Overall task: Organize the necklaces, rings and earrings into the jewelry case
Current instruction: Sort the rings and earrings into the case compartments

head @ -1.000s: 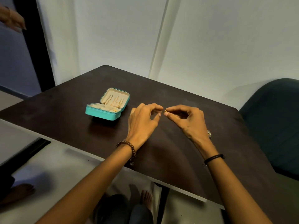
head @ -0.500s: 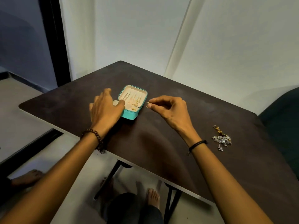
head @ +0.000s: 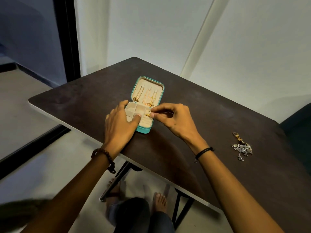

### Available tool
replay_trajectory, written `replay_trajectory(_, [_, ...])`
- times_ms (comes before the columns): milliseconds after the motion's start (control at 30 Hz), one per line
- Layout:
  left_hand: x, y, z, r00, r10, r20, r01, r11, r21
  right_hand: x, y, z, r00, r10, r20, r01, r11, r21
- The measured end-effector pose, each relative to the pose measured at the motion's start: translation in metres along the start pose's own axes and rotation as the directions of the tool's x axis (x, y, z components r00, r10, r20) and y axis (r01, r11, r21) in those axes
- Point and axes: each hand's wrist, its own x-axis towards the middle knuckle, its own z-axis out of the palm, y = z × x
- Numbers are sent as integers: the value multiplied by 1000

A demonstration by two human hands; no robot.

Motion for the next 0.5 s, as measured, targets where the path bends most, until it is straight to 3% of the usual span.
replay_trajectory(200, [-2, -2, -2, 1000, 12, -28, -12, 1000, 0, 2, -2, 6, 998, -38, 50, 41, 997, -66])
replay_trajectory(500, [-1, -3, 1, 1000, -10, -16, 10, 1000, 2, 9, -7, 7, 973, -182, 138, 213, 942, -260])
